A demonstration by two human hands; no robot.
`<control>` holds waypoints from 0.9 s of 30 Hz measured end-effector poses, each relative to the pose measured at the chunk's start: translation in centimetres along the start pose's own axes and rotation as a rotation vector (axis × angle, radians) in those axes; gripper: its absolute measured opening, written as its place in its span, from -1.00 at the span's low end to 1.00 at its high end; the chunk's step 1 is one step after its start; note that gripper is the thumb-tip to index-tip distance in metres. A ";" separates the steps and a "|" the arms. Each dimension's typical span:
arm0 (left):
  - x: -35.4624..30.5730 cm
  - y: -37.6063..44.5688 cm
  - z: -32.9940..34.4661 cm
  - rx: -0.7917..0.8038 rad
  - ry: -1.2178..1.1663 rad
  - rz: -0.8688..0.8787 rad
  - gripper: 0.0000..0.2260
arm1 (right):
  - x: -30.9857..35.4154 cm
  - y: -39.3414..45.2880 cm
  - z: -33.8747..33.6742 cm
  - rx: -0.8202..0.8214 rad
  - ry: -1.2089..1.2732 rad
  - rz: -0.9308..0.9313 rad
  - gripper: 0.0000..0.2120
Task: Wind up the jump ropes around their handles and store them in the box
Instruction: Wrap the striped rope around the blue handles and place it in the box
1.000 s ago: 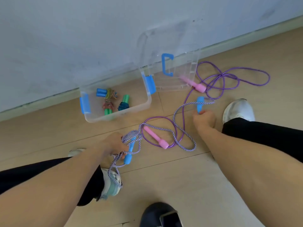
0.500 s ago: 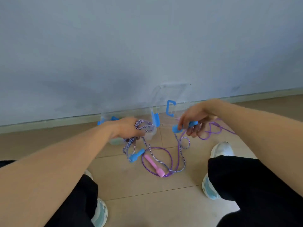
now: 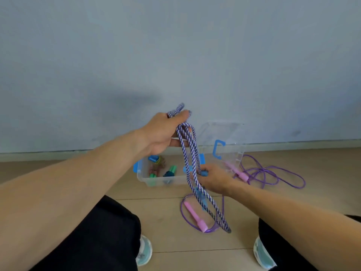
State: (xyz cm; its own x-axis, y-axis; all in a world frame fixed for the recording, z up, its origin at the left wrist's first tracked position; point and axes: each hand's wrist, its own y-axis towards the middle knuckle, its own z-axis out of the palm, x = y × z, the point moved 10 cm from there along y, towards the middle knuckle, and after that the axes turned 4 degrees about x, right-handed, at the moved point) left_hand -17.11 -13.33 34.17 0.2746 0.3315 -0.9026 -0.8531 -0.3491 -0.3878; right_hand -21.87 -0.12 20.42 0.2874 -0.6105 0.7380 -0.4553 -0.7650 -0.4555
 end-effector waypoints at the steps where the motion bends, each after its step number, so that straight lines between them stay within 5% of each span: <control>1: -0.4 0.4 -0.4 -0.022 -0.020 0.020 -0.83 | 0.4 -0.1 -0.1 0.009 0.088 0.021 -0.69; 4: -1.3 1.8 -1.5 -0.049 -0.022 0.042 -0.76 | 1.7 -1.0 -0.6 0.142 0.210 0.111 -0.63; 8: -1.2 3.4 -2.4 0.002 0.172 0.004 -0.83 | 2.4 -2.5 -4.7 0.295 -0.007 0.157 -0.61; 17: 0.1 7.0 -1.7 0.147 0.951 -0.023 -0.89 | 0.5 -3.6 -21.1 -0.093 -0.476 0.336 -0.62; 24: 4.5 7.2 1.5 0.383 1.225 -0.260 -0.63 | 0.9 -5.3 -21.3 0.067 -0.186 0.386 -0.65; 27: 3.0 7.3 3.5 0.332 1.511 -0.131 -0.50 | 3.1 -5.4 -19.4 0.125 0.020 0.299 -0.67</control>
State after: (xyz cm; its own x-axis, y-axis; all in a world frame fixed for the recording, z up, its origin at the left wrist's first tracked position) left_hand -24.07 -11.85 29.23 0.3545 -0.8894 -0.2886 -0.7885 -0.1185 -0.6035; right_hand -34.91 6.15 34.82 0.1398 -0.8088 0.5712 -0.4094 -0.5725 -0.7103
